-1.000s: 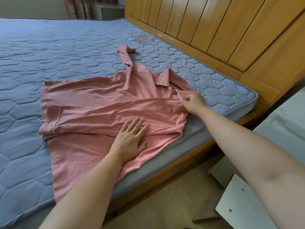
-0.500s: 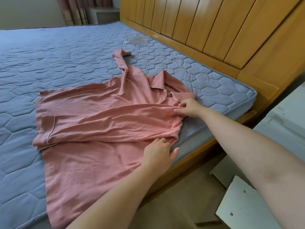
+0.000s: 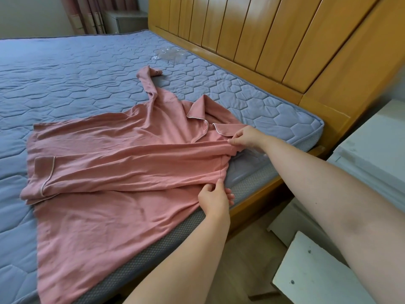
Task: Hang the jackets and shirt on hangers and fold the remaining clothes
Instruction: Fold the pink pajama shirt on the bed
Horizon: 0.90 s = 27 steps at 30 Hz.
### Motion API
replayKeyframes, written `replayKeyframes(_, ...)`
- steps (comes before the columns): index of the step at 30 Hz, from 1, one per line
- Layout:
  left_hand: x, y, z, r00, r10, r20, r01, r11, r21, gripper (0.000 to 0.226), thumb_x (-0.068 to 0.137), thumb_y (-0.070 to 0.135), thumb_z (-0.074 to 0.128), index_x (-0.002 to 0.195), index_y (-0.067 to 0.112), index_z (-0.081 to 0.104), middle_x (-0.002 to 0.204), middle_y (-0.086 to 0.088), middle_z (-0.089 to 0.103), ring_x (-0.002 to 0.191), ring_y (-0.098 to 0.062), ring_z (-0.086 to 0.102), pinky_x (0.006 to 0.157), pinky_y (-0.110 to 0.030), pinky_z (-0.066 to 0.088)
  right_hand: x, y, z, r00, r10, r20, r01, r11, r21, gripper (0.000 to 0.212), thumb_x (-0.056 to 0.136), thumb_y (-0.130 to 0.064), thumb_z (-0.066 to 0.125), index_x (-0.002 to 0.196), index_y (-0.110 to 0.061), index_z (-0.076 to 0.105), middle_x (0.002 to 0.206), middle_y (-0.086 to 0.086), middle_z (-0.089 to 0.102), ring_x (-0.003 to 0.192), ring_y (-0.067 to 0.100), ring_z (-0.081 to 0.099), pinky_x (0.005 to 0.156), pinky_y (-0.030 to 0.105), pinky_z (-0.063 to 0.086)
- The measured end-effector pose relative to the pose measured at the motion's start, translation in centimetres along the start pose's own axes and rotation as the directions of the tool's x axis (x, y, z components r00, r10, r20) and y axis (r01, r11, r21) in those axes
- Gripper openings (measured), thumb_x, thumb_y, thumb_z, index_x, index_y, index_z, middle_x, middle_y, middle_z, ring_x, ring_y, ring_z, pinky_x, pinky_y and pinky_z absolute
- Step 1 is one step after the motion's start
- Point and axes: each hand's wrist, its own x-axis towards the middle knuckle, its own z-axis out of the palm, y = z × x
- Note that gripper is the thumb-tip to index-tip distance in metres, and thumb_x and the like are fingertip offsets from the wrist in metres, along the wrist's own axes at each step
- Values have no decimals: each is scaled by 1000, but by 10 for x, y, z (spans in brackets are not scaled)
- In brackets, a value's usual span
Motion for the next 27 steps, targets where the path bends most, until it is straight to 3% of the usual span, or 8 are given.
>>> replayKeyframes(5,-5,-11,-2,994,35,102,-46,994,99,13,89,5,55,76,4,58,61,-9,56,44,-13,52,42,-23,39,15,-2,-19,941,96,-323,-125,990,-69,25,86,-26,66,70,-9,60,73,5,59,85,21,56,77,27,42)
replayKeyframes(13,-10,-6,-18,967,13,254,-111,920,376,17,93,7,46,88,6,62,64,-8,65,45,-13,56,43,-26,46,19,31,7,928,49,-369,-215,879,-425,25,87,-36,64,101,-15,68,122,10,58,118,30,49,101,38,39)
replayKeyframes(15,-15,0,-27,920,310,241,-392,761,517,22,90,14,48,70,13,57,59,-1,58,49,-9,48,52,-24,44,11,33,14,860,-120,-496,-188,829,-526,29,91,-29,59,111,-9,61,124,15,51,116,34,46,98,42,37)
replayKeyframes(17,-11,15,-35,739,630,239,-624,507,595,27,89,15,50,62,16,46,58,5,48,54,-7,39,53,-17,33,-1,29,26,744,-384,-547,22,832,-555,27,90,-18,49,110,-2,59,117,19,55,108,37,51,92,43,39)
replayKeyframes(20,21,36,-37,449,804,391,-737,86,670,19,87,22,45,82,14,62,85,2,62,82,-15,50,70,-26,43,-26,27,53,731,-646,-220,430,686,-587,38,88,-23,41,111,-2,63,118,17,60,112,34,54,98,44,38)
replayKeyframes(23,61,39,-49,661,461,592,-557,-226,799,49,98,38,29,143,23,40,152,-2,34,142,-26,21,113,-47,19,-41,55,57,900,-412,142,388,610,-691,39,96,-28,42,128,-12,56,134,7,53,130,22,41,112,45,20)
replayKeyframes(25,74,33,-63,758,272,593,-496,-350,795,56,100,49,21,152,30,12,161,1,8,148,-23,-2,117,-47,0,-46,66,40,986,-165,22,120,618,-777,41,95,-27,36,132,-16,50,141,3,47,135,17,35,116,49,12)
replayKeyframes(27,76,25,-70,746,257,614,-512,-369,776,59,99,52,17,153,31,4,161,2,1,148,-21,-8,117,-46,-4,-45,52,31,990,-23,-142,-102,586,-804,40,94,-24,34,127,-15,54,139,5,49,135,19,35,115,50,6)
